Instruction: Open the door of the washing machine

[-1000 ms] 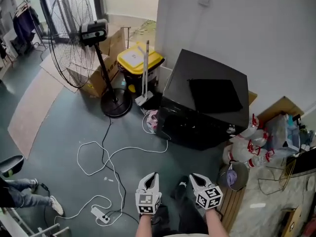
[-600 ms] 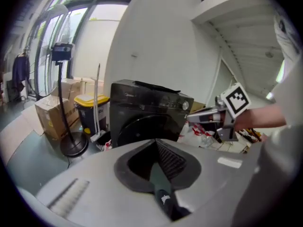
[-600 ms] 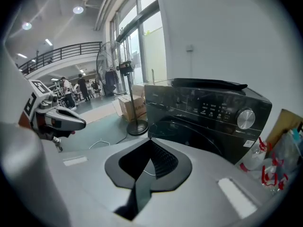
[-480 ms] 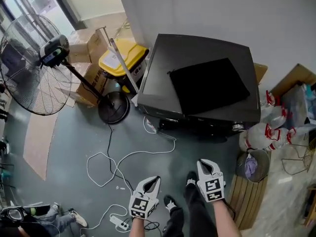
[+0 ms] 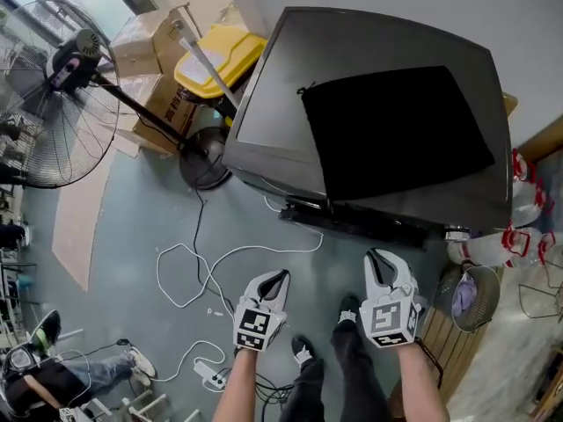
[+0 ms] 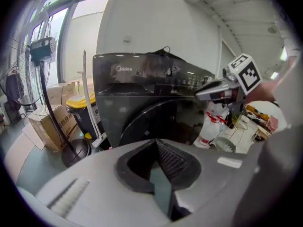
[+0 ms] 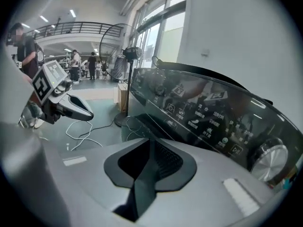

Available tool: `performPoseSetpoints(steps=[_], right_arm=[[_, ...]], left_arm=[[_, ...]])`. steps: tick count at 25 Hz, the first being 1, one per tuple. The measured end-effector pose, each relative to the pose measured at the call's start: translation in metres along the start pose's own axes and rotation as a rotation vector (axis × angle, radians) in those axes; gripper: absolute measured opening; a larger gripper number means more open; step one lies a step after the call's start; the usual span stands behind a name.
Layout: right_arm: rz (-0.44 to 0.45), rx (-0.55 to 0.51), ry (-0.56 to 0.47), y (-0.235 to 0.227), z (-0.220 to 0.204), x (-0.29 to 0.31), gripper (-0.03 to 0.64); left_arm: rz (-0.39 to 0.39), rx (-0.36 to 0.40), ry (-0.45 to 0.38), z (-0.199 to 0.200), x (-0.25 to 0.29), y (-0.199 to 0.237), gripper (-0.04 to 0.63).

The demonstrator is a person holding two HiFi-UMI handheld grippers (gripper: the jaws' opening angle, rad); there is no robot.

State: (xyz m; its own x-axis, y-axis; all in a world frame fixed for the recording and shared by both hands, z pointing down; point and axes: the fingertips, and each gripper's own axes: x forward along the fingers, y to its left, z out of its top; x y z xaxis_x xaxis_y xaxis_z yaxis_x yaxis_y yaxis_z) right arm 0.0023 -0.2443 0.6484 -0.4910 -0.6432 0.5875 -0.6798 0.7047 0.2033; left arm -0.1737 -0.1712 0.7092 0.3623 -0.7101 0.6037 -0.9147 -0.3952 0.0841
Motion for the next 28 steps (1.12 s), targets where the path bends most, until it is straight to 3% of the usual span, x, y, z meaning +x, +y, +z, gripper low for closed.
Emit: performPoseSetpoints(steps=[5,7,12,15,19,22,25,28], right_arm=[[0.041,-0.130,-0.011,-0.009,0.012,0.020,0.134],[0.074,-0.192,-0.007,-0.006,0.014,0.027,0.154],[0.145,-0.294,0.031,0.003,0.008,0.045,0.170],[0.168,-0.297,0.039,0.007,0.003,0.053,0.178],[0.170,-0.223,-0.034,0.008,0.005,0.051,0.178],[0.181,-0.236,-0.030,0.006,0.006,0.050,0.178],[0.192,-0.246,-0.030,0.005,0.006,0.051,0.178],[0.195,-0.240,-0.034,0.005,0.003,0.049,0.178]], left_arm=[[0.015,0.026,0.012,0.011,0.028,0.031,0.079],[0.013,0.063,0.037,0.014,0.038,0.038,0.140],[-0.048,0.166,0.075,0.026,0.070,0.042,0.162],[-0.088,0.254,0.123,0.026,0.088,0.044,0.204],[-0.081,0.303,0.192,0.022,0.102,0.060,0.286],[-0.111,0.372,0.229,0.017,0.115,0.065,0.297],[-0.188,0.437,0.301,0.003,0.134,0.063,0.302],[-0.225,0.437,0.343,-0.007,0.150,0.057,0.305]])
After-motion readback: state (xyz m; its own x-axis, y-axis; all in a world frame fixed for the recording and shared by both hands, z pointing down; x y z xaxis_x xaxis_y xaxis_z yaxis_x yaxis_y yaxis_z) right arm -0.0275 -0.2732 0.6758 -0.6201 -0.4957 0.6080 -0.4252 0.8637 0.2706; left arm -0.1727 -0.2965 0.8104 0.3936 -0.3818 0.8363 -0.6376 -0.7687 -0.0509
